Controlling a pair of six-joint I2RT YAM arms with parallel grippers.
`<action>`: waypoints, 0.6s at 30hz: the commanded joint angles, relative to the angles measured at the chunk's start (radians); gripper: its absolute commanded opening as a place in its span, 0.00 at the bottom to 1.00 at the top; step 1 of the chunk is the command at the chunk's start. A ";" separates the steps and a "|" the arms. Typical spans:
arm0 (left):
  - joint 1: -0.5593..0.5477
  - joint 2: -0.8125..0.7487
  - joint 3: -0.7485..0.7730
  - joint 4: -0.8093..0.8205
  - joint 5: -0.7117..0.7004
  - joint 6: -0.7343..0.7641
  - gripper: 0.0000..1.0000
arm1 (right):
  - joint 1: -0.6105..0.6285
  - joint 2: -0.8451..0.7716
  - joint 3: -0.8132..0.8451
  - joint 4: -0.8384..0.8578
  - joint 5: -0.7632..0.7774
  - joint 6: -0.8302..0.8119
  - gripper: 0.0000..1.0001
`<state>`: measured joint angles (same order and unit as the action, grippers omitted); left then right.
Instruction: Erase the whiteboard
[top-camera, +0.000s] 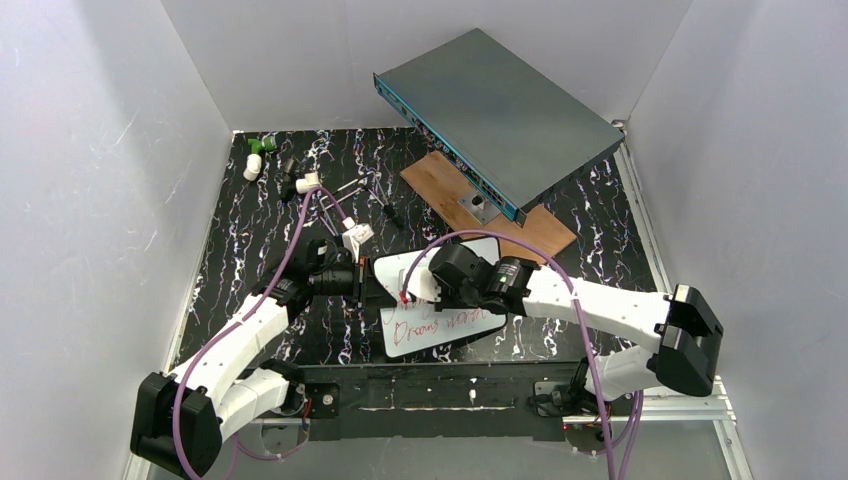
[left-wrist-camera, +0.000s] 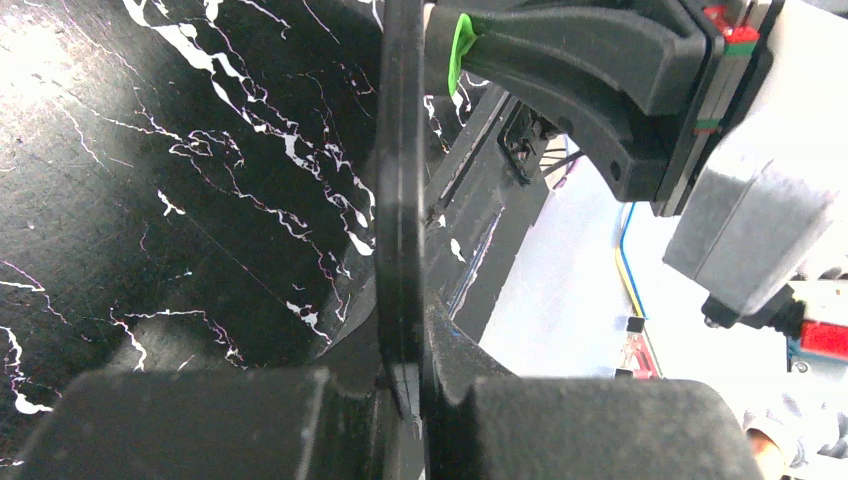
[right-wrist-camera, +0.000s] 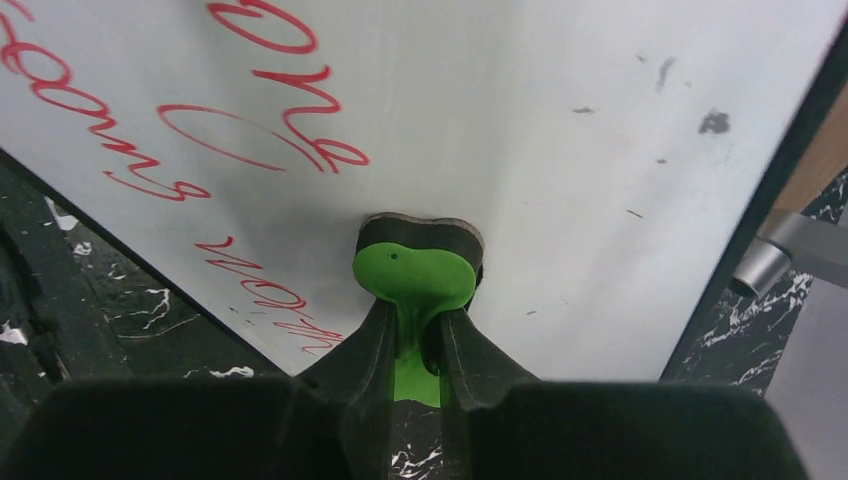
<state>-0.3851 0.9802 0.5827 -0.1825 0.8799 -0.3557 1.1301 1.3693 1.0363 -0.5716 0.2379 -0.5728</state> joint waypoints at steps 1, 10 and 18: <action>-0.014 -0.012 0.025 -0.042 0.058 0.051 0.00 | 0.057 0.036 0.009 -0.020 -0.078 -0.030 0.01; -0.014 -0.023 0.028 -0.060 0.043 0.064 0.00 | 0.007 0.054 0.015 0.048 0.034 -0.009 0.01; -0.014 -0.026 0.031 -0.061 0.042 0.066 0.00 | -0.094 0.039 0.005 0.098 0.113 0.016 0.01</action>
<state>-0.3813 0.9771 0.5865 -0.1898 0.8528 -0.3473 1.0760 1.3945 1.0378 -0.5503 0.2523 -0.5663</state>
